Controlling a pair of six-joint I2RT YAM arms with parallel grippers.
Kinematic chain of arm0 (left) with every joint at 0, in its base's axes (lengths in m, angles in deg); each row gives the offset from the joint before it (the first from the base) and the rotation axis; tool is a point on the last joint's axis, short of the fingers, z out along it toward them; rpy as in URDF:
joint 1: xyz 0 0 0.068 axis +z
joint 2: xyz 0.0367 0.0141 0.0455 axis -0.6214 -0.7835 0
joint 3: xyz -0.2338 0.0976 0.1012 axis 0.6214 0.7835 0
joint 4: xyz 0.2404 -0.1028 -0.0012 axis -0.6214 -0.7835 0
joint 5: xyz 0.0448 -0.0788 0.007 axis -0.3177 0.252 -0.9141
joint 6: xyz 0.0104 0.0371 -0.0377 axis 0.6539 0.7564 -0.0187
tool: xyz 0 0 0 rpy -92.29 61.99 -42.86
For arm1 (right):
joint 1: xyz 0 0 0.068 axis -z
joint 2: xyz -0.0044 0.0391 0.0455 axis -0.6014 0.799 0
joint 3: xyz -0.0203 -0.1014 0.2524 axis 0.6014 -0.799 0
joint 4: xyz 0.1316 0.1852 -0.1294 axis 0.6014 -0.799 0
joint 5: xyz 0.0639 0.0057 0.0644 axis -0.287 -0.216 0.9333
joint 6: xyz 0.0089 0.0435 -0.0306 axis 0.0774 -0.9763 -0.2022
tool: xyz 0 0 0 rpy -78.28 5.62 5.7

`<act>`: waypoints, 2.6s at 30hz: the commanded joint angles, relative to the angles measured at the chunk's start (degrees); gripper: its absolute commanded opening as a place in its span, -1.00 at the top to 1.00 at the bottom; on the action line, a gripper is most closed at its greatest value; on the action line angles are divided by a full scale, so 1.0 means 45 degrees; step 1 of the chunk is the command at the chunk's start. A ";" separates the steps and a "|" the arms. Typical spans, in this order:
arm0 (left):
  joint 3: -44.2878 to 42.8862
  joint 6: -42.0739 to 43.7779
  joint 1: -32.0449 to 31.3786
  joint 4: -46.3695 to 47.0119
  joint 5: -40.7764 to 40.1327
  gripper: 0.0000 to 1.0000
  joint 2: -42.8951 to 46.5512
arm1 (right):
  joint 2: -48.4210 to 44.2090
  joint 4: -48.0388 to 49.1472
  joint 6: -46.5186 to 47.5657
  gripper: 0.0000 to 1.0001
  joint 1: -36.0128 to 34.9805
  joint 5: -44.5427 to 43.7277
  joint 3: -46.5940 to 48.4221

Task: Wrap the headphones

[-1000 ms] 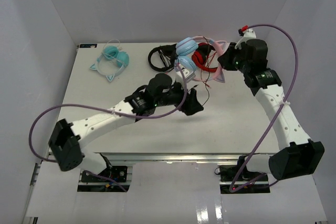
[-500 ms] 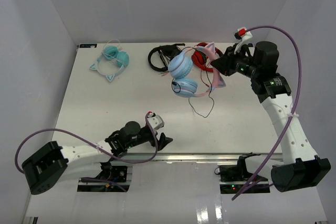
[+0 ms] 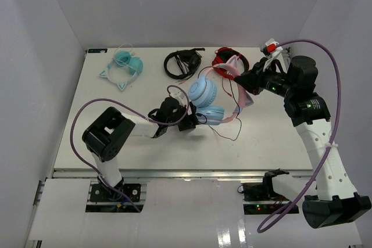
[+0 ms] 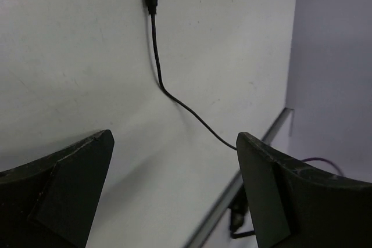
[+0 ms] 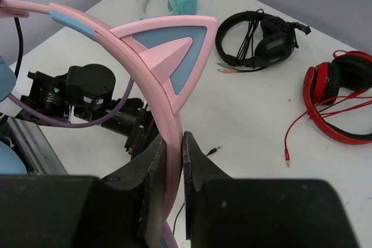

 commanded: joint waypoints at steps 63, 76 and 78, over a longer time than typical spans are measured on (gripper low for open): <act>-0.8378 0.1768 -0.2631 -0.8950 -0.5892 1.00 0.3523 | 0.1286 0.1983 0.2243 0.85 -0.3717 -1.2045 -0.3093; -0.1817 0.4951 -0.3847 -0.0436 -0.6259 0.99 0.5191 | 0.5206 0.1872 -0.1879 0.85 -0.3123 -0.7238 -0.1011; -0.1510 0.5714 -0.3935 -0.0069 -0.6149 0.89 0.5109 | 0.5653 0.1842 -0.2086 0.85 -0.3016 -0.6889 -0.0810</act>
